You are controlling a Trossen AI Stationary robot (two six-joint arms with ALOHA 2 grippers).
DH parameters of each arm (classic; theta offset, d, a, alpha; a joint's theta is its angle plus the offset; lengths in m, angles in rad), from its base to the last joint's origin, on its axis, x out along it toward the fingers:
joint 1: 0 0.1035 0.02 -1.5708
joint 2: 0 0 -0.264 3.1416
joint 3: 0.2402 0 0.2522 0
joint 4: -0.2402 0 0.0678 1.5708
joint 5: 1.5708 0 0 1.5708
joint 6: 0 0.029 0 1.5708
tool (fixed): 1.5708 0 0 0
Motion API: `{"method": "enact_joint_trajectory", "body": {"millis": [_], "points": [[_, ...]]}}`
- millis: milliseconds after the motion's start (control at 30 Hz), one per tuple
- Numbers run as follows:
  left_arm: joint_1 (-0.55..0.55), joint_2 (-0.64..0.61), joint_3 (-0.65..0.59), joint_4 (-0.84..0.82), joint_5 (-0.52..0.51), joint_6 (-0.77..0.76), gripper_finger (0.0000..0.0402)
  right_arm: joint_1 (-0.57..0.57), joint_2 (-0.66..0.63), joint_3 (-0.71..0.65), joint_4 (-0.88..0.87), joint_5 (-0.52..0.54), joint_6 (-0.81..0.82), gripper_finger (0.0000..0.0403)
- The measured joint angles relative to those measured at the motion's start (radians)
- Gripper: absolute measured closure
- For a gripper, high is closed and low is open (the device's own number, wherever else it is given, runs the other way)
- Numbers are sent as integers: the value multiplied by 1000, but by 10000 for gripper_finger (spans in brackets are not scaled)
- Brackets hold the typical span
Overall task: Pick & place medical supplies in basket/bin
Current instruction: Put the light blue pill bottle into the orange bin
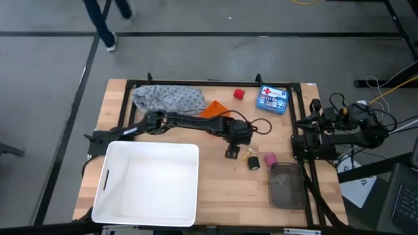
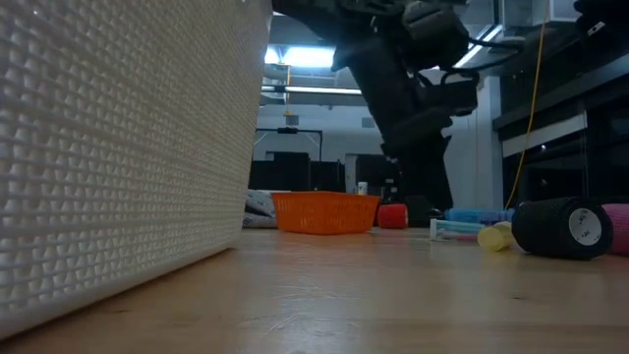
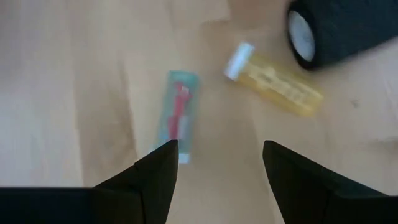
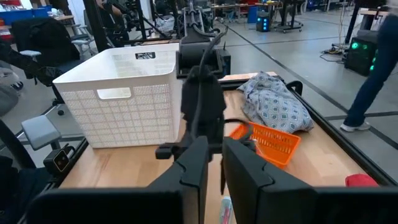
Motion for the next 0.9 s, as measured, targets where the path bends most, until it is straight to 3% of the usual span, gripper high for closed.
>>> {"method": "enact_joint_trajectory", "body": {"millis": [233, 900], "points": [[23, -1, 0, -1, -25, -76, 168, 0, 0, 0, 0, 0, 0, 350], [39, 18, 2, 38, -25, 30, 169, 0, 0, 0, 0, 0, 0, 350]]}}
